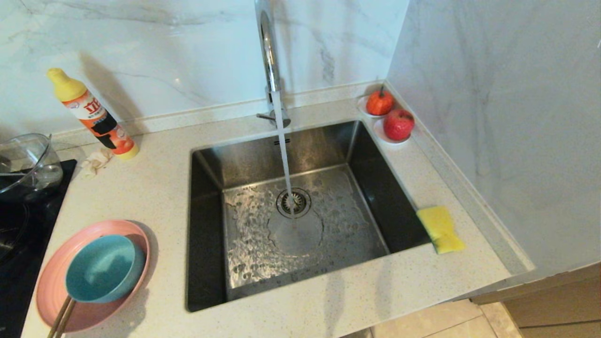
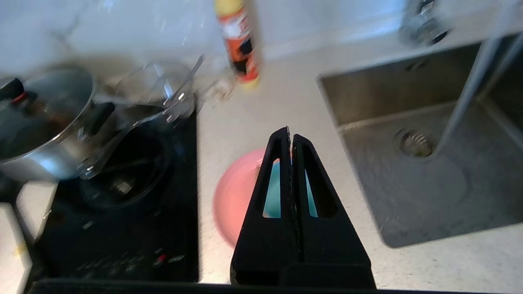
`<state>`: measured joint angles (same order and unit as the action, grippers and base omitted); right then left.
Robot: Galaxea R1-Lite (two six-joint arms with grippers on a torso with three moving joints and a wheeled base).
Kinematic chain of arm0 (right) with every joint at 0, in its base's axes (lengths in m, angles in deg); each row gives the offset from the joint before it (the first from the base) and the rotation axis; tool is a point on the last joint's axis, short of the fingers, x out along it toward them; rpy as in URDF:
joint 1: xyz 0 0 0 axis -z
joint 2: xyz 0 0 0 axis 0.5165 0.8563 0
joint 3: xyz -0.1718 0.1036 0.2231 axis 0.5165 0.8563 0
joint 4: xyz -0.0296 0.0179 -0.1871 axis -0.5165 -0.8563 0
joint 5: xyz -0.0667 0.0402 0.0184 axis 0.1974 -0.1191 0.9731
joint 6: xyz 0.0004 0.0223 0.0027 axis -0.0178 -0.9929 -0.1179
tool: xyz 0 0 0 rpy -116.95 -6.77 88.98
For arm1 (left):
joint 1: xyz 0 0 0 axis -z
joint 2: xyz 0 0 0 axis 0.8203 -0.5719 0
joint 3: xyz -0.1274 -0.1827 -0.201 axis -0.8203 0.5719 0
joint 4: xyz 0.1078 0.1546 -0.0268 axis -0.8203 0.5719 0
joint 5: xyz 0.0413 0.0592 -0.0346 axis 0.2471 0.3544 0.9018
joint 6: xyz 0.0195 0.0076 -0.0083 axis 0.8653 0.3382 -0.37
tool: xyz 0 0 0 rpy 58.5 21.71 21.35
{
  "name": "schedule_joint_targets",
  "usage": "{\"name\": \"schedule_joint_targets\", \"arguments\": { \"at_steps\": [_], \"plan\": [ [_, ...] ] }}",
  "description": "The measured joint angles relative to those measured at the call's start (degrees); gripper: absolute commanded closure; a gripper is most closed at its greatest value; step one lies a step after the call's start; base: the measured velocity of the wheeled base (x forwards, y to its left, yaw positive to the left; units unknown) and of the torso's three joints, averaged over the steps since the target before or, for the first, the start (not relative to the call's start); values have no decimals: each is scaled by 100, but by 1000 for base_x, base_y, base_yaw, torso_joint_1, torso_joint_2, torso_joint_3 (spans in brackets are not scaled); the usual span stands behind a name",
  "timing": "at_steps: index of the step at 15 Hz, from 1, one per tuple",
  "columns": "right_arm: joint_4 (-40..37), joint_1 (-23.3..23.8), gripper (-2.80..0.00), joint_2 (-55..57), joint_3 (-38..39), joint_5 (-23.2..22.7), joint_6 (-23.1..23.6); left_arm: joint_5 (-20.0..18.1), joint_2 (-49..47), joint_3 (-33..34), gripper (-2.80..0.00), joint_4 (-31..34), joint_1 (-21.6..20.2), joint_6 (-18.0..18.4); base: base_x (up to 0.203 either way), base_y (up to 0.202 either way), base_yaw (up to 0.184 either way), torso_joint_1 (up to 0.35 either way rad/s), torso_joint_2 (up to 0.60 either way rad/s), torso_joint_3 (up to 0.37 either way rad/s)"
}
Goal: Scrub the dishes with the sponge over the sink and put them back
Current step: Rinse the chopsticks
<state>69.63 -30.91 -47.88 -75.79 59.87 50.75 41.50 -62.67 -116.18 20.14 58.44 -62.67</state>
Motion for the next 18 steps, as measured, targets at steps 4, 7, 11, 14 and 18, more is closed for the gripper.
{"name": "schedule_joint_targets", "arguments": {
  "at_steps": [4, 7, 11, 14, 18],
  "plan": [
    [2, 0, 0, 0, 0, 0, 0, 110, -1536, -732, 0, 801, -336, -22, 0, 0, 0, 0, 0, 0],
    [3, 0, 0, 0, 0, 0, 0, -804, -2350, -751, 0, 2268, -1364, 30, 0, 0, 0, 0, 0, 0],
    [0, 0, 0, 0, 0, -2, 0, -1405, -2762, -617, -280, 3414, -1966, 36, 0, 0, 0, 0, 0, 0],
    [2, 0, 0, 0, 0, -2, 0, -1417, -2836, -227, -280, 3667, -2032, -26, 0, 0, 0, 0, 0, 0],
    [0, 0, 0, 0, 0, 1, 2, -1382, -3198, 159, -280, 3039, -2254, -113, 0, 0, 0, 0, 0, 0]
  ]
}}
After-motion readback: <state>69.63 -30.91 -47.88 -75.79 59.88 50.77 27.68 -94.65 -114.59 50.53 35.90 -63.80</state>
